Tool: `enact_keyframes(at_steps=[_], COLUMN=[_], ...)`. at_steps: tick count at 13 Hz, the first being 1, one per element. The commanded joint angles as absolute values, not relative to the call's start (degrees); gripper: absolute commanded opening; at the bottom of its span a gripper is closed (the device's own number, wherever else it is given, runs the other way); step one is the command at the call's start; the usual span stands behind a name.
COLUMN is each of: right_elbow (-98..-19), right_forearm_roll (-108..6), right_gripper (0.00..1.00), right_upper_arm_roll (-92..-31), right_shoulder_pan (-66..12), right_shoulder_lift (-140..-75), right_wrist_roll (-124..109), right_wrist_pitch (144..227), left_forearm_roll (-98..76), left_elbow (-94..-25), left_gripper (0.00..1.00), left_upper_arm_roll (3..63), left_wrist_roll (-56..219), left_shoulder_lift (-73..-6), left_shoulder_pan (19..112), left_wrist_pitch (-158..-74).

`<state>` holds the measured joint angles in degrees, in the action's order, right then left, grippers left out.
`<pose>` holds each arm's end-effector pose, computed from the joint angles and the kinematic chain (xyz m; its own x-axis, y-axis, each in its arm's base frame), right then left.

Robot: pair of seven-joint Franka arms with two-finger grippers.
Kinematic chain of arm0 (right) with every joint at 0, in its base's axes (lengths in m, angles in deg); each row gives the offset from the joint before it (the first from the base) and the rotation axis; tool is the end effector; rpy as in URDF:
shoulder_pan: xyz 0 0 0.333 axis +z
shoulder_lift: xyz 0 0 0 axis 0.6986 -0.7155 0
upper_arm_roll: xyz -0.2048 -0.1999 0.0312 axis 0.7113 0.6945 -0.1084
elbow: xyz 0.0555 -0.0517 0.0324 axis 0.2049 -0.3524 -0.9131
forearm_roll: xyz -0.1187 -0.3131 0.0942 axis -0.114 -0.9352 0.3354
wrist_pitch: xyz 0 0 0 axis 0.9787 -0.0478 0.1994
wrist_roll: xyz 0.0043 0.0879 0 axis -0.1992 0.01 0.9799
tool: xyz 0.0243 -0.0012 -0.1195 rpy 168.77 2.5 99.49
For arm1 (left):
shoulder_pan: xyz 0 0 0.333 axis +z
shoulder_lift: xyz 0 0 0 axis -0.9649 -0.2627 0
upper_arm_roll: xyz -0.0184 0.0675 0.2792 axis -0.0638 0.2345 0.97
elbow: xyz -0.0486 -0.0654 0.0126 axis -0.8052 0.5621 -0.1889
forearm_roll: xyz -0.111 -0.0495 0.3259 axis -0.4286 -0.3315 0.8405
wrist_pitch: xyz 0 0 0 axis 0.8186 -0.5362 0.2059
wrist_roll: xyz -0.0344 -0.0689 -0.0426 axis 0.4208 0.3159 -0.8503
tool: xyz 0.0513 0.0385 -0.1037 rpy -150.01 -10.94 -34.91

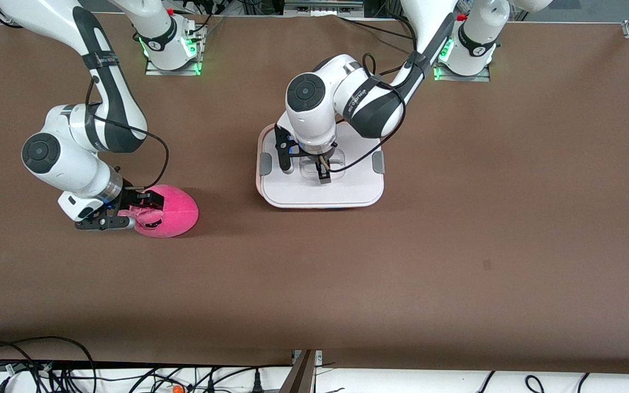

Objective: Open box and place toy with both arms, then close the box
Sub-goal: 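Grasp the lid handle with the left gripper while the right gripper grasps the toy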

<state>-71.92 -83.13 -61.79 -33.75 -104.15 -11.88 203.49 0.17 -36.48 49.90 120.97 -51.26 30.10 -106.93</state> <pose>0.5708 0.0605 0.2889 0.9981 0.0577 0.0236 0.0584 -0.9978 -0.0326 0.4627 -0.4673 0.3217 0.1848 -0.9781 -0.0953 -0.9814 -0.1889 0.0355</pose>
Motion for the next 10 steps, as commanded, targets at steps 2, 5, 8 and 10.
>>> enact_keyframes(at_steps=[2, 5, 8, 10], right_elbow=[-73.02, -73.02, -72.67, -72.31], right_forearm_roll=[-81.82, -81.82, -81.82, -81.82], right_gripper=[0.8, 0.34, 0.0, 0.0], right_upper_arm_roll=[-61.79, -61.7, -61.7, -61.7], right_shoulder_pan=[-34.03, -34.03, -34.03, -34.21], right_shoulder_lift=[-104.16, -104.52, -104.69, -104.69], right_wrist_roll=[-9.98, -9.11, -7.61, -7.52], right_wrist_pitch=[204.83, 204.83, 204.57, 204.3], left_forearm_roll=[1.75, 1.84, 1.75, 1.4], left_elbow=[-36.28, -36.1, -35.93, -35.66], left_gripper=[0.0, 0.0, 0.0, 0.0], left_upper_arm_roll=[50.57, 50.48, 50.48, 50.56], left_wrist_roll=[119.92, 122.1, 122.56, 122.47], left_shoulder_lift=[-49.66, -49.48, -48.52, -47.82], left_shoulder_pan=[28.72, 28.63, 28.54, 28.71], left_wrist_pitch=[-104.06, -102.65, -102.3, -101.43])
